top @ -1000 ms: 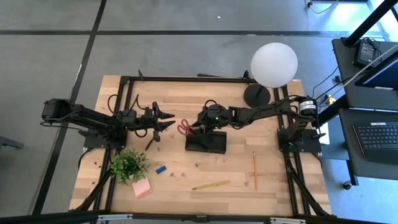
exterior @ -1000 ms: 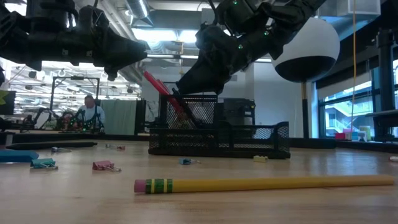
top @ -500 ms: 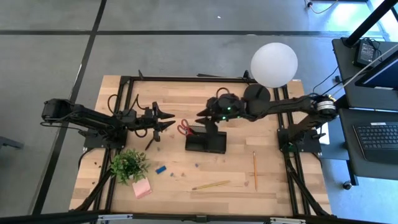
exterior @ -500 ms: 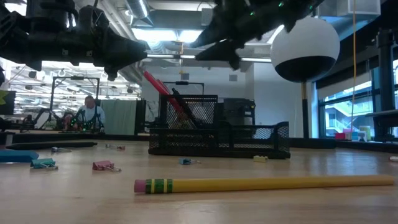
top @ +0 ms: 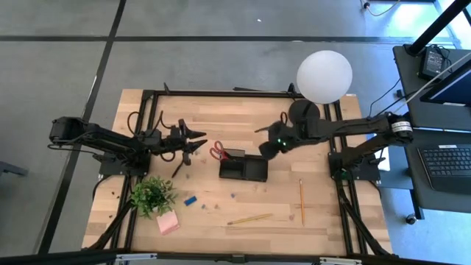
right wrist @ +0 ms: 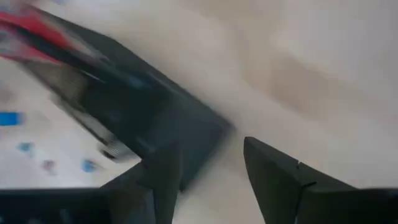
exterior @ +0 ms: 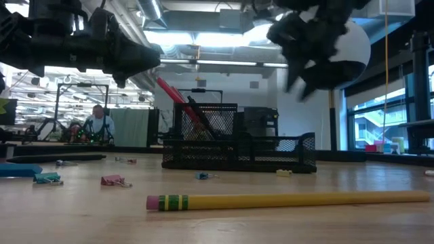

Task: Pick and place office supplies into organizer
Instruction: Put the yellow pencil into the black desk organizer

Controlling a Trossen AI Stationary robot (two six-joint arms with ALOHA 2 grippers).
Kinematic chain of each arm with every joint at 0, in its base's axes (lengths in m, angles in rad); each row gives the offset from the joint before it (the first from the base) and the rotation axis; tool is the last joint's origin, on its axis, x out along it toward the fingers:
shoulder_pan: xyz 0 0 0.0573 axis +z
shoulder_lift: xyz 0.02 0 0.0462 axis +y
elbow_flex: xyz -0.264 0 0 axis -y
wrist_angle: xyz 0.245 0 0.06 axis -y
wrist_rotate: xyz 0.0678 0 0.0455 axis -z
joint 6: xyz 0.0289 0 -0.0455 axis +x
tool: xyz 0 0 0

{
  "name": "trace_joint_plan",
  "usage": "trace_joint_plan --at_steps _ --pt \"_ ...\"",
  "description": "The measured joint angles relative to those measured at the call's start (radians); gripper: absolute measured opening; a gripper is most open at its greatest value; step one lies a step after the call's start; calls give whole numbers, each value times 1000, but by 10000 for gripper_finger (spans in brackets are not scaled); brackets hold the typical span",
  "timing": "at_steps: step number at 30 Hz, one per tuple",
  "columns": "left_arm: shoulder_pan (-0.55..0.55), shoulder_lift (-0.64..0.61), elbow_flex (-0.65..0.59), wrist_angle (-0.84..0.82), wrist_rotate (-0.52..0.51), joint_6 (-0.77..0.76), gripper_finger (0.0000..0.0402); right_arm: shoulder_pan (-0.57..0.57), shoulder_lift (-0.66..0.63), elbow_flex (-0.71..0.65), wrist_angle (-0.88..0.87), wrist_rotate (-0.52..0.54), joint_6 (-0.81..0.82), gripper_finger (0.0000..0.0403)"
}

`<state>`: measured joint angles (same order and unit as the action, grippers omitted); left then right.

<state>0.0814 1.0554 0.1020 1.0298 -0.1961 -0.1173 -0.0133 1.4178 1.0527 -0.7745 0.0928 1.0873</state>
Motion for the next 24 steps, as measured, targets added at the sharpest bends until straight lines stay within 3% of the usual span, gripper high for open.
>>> trace_joint_plan --at_steps 4,9,14,20,24 --pt "0 0 0 0 -62 0 130 61 2 0 -210 -10 213 177" --pt "0 0 0 0 -165 19 130 144 2 0 -336 -69 405 177" --pt "0 0 0 0 -170 -42 130 206 2 -36 -342 -94 456 177" --pt "0 0 1 -1 -170 -79 130 221 -56 -172 -335 -150 502 177" --pt "0 0 1 -1 -160 -83 130 225 -147 -288 -190 -176 559 177"
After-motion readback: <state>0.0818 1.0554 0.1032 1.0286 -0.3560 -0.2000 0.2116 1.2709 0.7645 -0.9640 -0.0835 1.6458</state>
